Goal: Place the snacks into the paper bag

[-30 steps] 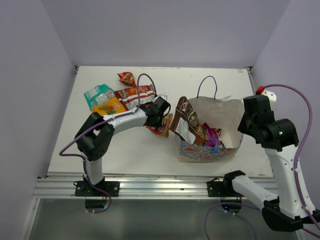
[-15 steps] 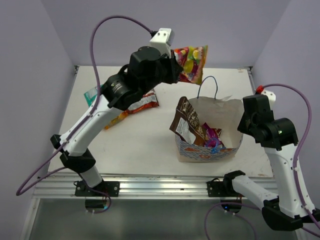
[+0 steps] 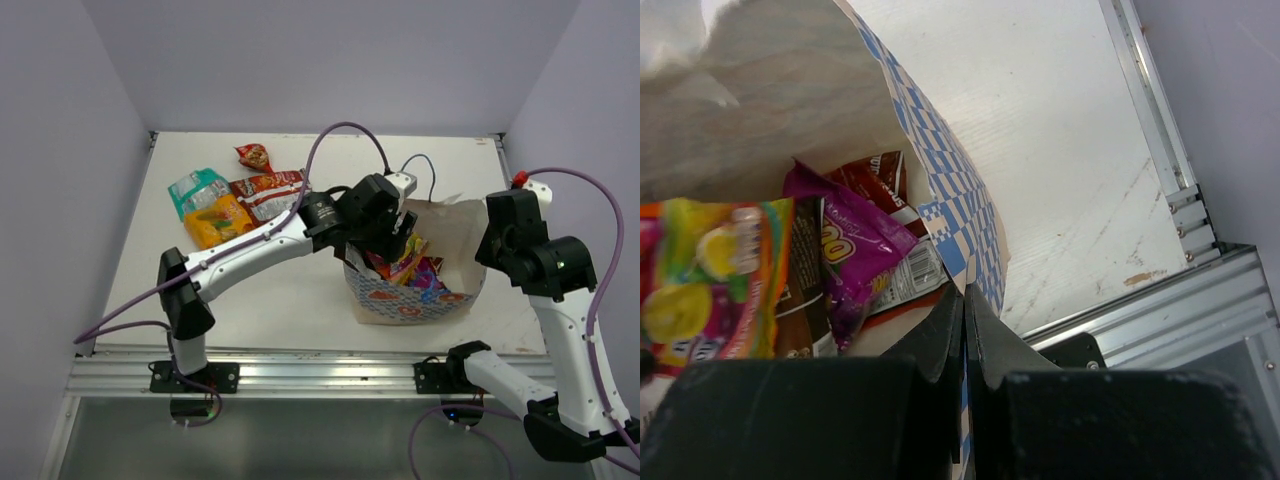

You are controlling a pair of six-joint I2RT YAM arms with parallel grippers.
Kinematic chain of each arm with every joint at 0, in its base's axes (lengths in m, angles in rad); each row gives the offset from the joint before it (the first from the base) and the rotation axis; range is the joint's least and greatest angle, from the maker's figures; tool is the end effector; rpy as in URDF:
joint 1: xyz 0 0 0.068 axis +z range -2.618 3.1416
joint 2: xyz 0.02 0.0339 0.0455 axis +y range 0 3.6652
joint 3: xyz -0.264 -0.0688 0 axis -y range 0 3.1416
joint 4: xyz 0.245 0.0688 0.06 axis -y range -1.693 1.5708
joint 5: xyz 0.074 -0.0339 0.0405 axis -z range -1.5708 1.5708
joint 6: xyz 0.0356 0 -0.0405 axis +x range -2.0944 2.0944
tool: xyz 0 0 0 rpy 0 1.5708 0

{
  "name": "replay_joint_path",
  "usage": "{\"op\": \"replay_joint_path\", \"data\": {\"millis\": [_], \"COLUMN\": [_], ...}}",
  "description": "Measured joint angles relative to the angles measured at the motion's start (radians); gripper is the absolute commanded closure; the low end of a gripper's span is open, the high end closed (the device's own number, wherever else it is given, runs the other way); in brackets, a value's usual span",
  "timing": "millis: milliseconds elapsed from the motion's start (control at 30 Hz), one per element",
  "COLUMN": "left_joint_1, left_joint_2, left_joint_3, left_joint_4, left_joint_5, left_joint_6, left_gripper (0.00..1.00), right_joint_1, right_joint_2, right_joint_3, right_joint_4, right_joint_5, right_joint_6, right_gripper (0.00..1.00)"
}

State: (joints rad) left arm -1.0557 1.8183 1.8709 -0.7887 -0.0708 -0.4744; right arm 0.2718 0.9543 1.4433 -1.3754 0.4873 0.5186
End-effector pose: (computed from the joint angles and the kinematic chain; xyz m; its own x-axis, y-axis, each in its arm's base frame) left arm 0.2029 -0.3532 0.3687 -0.6790 0.2745 -0.6809 0.5981 0.7446 -0.2963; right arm 0.1221 0.0167 0.4152 -0.6245 0.2806 -0.7289 0.4116 0.9114 -0.0017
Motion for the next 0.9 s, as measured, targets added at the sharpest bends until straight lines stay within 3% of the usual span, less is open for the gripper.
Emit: {"op": "replay_joint_path", "data": {"millis": [33, 233, 433, 500, 600, 700, 900], "left_joint_1": [-0.002, -0.033, -0.024, 0.084, 0.346, 0.577, 0.710], "left_joint_2": [0.011, -0.008, -0.165, -0.259, -0.311, -0.211, 0.101], "left_joint_3": [0.002, 0.105, 0.154, 0.081, -0.052, -0.153, -0.347], "left_joint_4": [-0.005, 0.002, 0.049, 0.092, 0.126, 0.126, 0.085], "left_joint_5": [0.007, -0.065, -0.304, -0.327, -0.370, -0.419, -0.462], "left_joint_6": [0.000, 0.029, 0.076, 0.077, 0.077, 0.079, 0.104], "left_gripper": [0.01, 0.00, 0.00, 0.00, 0.00, 0.00, 0.00], "right_joint_1": [0.000, 0.000, 0.000, 0.000, 0.000, 0.000, 0.000], "right_joint_2": [0.000, -0.003, -0.008, -0.008, -0.007, -0.005, -0.005], "right_joint_3": [0.000, 0.000, 0.000, 0.000, 0.000, 0.004, 0.015], "right_joint_4": [0.000, 0.001, -0.003, -0.003, -0.004, -0.005, -0.006], "right_joint_5": [0.000, -0.001, -0.001, -0.001, -0.001, -0.001, -0.001], "right_joint_6": [0.001, 0.004, 0.004, 0.005, 0.004, 0.004, 0.004], "right_gripper": [1.00, 1.00, 1.00, 1.00, 1.00, 1.00, 1.00]}}
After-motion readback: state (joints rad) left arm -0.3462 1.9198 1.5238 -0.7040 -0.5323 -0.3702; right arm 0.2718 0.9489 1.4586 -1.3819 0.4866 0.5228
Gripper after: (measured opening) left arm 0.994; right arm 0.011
